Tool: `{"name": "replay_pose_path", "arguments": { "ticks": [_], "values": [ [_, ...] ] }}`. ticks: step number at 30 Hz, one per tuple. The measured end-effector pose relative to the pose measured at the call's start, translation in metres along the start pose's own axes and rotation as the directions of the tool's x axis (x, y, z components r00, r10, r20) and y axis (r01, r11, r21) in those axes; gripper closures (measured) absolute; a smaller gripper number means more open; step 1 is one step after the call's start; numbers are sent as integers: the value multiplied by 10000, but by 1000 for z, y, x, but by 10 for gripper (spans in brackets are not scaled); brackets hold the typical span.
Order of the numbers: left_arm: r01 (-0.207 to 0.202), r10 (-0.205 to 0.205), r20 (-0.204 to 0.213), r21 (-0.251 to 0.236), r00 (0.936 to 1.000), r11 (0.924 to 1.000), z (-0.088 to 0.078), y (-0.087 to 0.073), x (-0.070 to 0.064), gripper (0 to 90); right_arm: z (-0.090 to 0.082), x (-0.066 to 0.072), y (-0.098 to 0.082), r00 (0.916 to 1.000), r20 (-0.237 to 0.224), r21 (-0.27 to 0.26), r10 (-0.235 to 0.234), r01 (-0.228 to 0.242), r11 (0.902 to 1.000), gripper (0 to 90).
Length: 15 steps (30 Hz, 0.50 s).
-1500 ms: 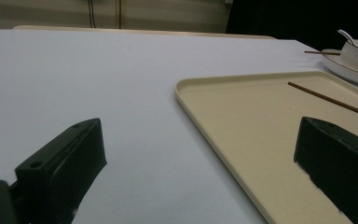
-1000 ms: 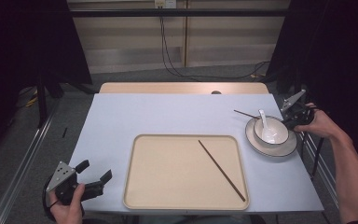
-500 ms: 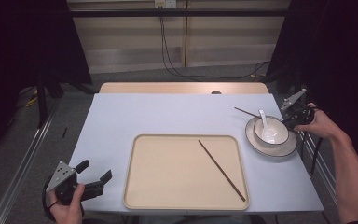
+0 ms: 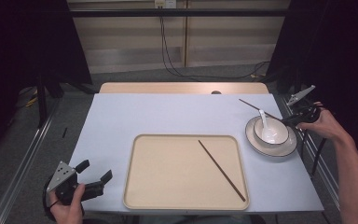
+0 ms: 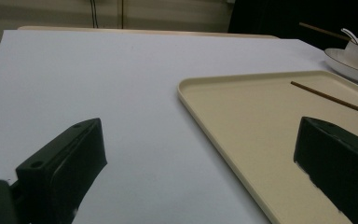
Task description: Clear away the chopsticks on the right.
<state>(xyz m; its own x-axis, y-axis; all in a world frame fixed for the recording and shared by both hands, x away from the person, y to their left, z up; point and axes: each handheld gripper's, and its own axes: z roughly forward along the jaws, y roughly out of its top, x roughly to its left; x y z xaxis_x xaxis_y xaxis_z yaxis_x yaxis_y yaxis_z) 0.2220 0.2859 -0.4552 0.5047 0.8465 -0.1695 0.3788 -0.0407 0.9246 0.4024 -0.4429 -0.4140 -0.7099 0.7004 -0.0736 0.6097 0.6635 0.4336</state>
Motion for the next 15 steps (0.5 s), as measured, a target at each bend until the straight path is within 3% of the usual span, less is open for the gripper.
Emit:
{"name": "replay_pose_path", "arguments": {
  "ticks": [8,10,15],
  "values": [
    [-50,50,-38,-1,10000,10000,0,1,-1,23,-20,-5,-5,9942,156,-963,1066,-1047,9898,859],
    [-49,49,-30,-20,10000,10000,0,1,0,24,-23,-3,-7,9892,116,-1168,1462,-1439,9827,859],
    [-43,43,-47,-67,10000,10000,-1,1,0,24,-29,3,-10,9812,284,-1470,1909,-1848,9717,860]
  ]
}}
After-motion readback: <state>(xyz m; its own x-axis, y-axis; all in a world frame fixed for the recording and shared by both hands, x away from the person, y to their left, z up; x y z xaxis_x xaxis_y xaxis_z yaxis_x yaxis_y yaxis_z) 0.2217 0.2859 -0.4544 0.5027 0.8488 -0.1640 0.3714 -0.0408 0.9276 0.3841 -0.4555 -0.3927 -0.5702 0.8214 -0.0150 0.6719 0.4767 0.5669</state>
